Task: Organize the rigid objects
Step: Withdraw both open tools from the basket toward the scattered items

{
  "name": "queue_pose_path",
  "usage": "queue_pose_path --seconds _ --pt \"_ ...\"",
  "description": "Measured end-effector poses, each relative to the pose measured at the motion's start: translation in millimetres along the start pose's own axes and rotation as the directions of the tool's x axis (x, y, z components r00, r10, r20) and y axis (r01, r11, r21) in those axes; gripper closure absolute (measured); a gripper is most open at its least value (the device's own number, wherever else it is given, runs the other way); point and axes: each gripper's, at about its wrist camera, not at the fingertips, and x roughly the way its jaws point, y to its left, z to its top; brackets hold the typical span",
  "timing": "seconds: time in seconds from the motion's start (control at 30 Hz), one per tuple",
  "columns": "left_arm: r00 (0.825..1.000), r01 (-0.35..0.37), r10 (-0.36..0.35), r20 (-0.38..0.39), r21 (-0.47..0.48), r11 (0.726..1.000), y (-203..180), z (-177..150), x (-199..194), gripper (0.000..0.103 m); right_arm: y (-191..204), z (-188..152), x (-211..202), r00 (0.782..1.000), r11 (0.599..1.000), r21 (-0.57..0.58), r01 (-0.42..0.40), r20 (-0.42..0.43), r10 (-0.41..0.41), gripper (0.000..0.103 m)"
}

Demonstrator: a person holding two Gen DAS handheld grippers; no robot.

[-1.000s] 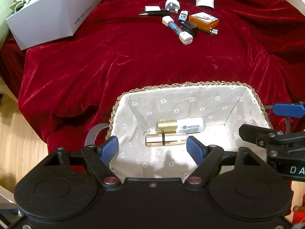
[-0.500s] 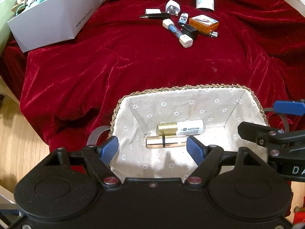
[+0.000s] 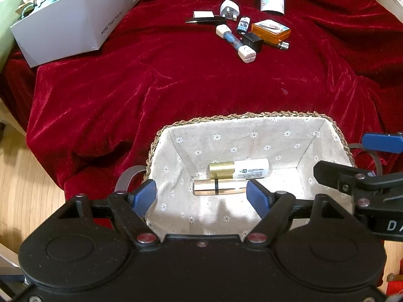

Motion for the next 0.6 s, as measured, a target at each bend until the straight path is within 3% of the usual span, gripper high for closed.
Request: queue_pose_path --seconds 0.6 --pt "1.000 0.001 0.000 0.027 -0.012 1.000 2.8 5.0 -5.2 0.029 1.6 7.0 -4.3 0.999 1.000 -0.005 0.001 0.035 0.000 0.009"
